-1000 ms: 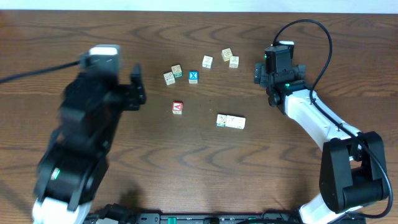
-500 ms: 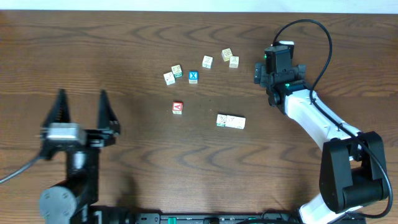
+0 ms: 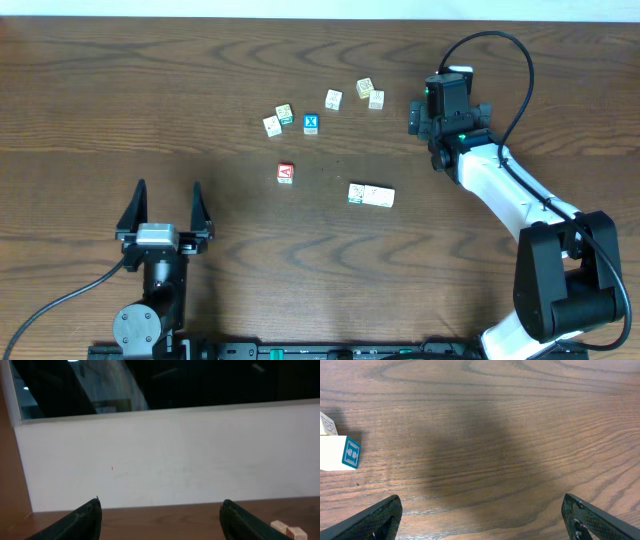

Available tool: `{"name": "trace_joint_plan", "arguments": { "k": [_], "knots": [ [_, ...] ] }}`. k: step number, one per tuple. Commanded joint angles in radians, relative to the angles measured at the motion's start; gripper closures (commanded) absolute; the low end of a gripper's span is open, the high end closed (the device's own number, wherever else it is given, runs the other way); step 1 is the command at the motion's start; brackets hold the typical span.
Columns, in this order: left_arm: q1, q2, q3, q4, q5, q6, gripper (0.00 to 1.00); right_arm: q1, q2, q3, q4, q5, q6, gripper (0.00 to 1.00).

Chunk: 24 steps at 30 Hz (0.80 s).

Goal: Lift 3 blocks

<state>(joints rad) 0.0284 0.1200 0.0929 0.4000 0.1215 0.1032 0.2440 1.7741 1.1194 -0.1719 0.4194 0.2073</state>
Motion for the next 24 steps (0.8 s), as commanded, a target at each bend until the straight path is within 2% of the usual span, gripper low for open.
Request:
{"name": "trace_joint_plan", "arguments": {
  "k": [1,6,11,15,22,24],
  "knots": [
    [0.007,-0.051,-0.02,-0.037,-0.002,0.017,0.24,-0.007,0.0,0.012,-0.002,0.009,-0.006,0.01],
    [0.013,-0.082,-0.03,-0.139,-0.003,0.016,0.24,-0.007,0.0,0.012,-0.002,0.009,-0.006,0.01],
    [0.017,-0.119,-0.09,-0.139,-0.005,0.003,0.24,-0.007,0.0,0.012,-0.002,0.009,-0.006,0.01],
    [0.017,-0.119,-0.089,-0.203,-0.006,-0.01,0.24,-0.007,0.0,0.012,-0.002,0.009,-0.006,0.01],
    [0.017,-0.119,-0.089,-0.423,-0.01,-0.011,0.24,-0.007,0.0,0.012,-0.002,0.009,-0.006,0.01],
    [0.017,-0.119,-0.089,-0.467,-0.023,-0.056,0.24,-0.007,0.0,0.012,-0.002,0.009,-0.006,0.01]
  ]
}}
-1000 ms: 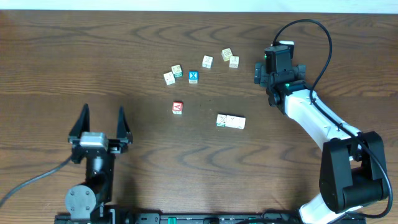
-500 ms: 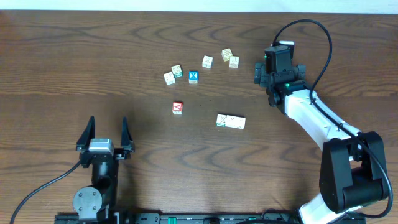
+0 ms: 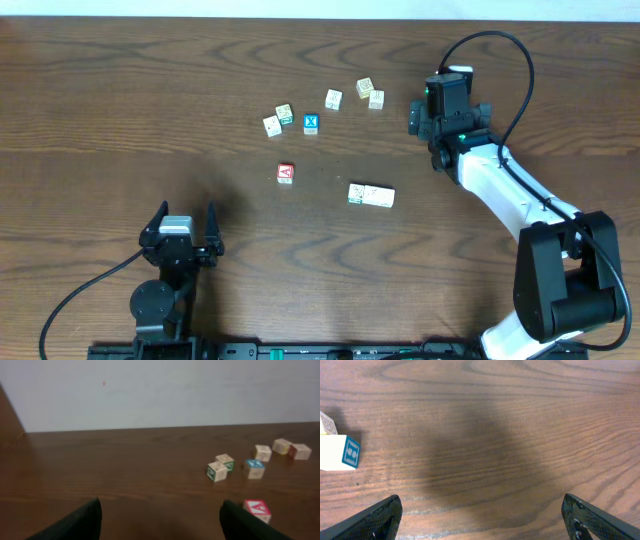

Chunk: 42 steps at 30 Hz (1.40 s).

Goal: Lift 3 blocks

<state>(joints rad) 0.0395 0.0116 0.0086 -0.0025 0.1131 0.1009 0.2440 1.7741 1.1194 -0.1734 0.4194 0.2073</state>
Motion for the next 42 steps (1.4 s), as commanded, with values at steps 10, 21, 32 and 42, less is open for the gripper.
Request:
{"name": "trace_joint_plan", "arguments": {
  "k": [10,21,32,42],
  "knots": [
    [0.006,-0.007,-0.005,-0.062,-0.02,-0.104,0.24,-0.007,0.0,0.012,-0.001,0.009,-0.006,0.01],
    [0.006,-0.006,-0.005,-0.062,-0.019,-0.104,0.24,-0.007,0.0,0.012,0.0,0.009,-0.006,0.01],
    [0.006,-0.006,-0.005,-0.062,-0.019,-0.104,0.24,-0.001,-0.201,0.011,-0.2,0.001,-0.006,0.01],
    [0.006,-0.006,-0.005,-0.062,-0.019,-0.104,0.24,-0.004,-0.895,0.01,-0.4,-0.01,0.021,0.01]
  ]
}}
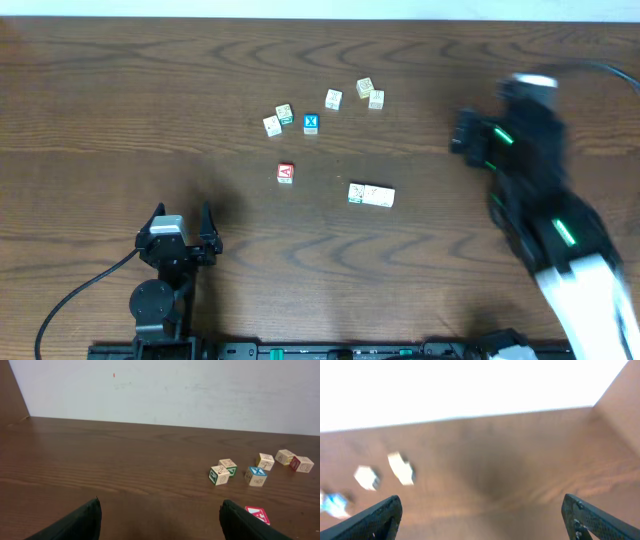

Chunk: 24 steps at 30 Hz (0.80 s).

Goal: Lift 3 blocks

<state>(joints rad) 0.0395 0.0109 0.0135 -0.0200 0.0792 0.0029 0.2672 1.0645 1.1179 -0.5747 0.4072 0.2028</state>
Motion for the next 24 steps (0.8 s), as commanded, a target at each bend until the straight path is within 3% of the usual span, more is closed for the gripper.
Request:
{"name": "trace_joint_plan", "arguments": {
  "k": [1,7,15,24],
  "knots": [
    [0.006,-0.005,-0.01,-0.044,0.014,-0.006,0.24,-0.047,-0.255,0.011,0.028,-0.043,0.035,0.01],
    [0.006,-0.005,-0.01,-0.044,0.014,-0.006,0.24,-0.232,-0.568,-0.116,0.156,-0.273,-0.032,0.01],
    [0.006,-0.005,-0.01,-0.044,0.014,-0.006,0.24,-0.322,-0.916,-0.599,0.426,-0.425,0.035,0.01],
    [0.006,-0.005,-0.01,-0.044,0.014,-0.006,0.24,-0.32,-1.038,-0.856,0.525,-0.423,0.023,0.01]
  ]
}}
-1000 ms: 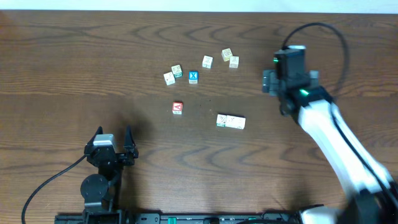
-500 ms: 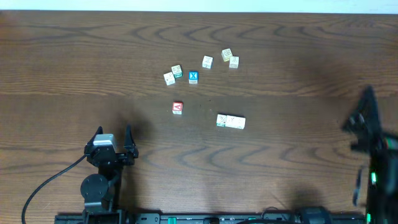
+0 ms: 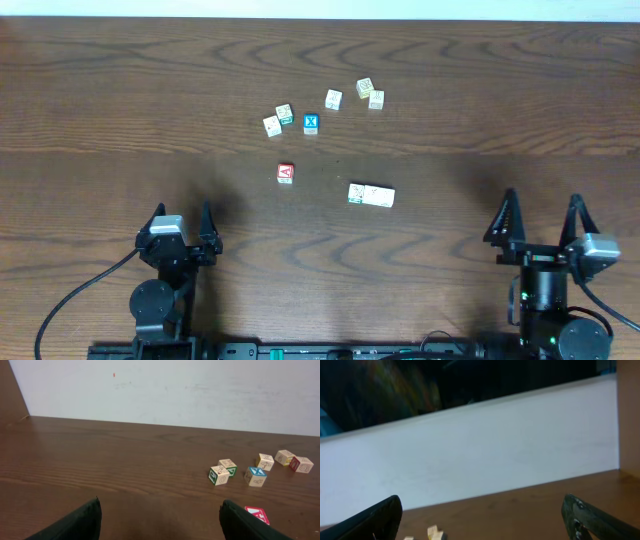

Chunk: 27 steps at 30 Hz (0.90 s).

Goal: Lift 3 blocks

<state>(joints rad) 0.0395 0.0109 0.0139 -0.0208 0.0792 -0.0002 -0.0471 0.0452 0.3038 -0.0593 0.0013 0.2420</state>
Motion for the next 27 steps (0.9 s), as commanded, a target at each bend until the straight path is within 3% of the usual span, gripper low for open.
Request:
{"name": "trace_joint_plan", "arguments": {
  "k": [1,13,27],
  "knots": [
    [0.006,-0.005,-0.01,-0.043,0.014,-0.003,0.24,-0.005,-0.021,-0.061,0.013,-0.017,-0.039,0.01],
    [0.006,-0.005,-0.01,-0.043,0.014,-0.003,0.24,-0.004,-0.04,-0.249,0.121,-0.021,-0.094,0.01],
    [0.006,-0.005,-0.01,-0.043,0.014,-0.003,0.24,0.006,-0.041,-0.299,-0.019,-0.004,-0.113,0.01]
  ]
}}
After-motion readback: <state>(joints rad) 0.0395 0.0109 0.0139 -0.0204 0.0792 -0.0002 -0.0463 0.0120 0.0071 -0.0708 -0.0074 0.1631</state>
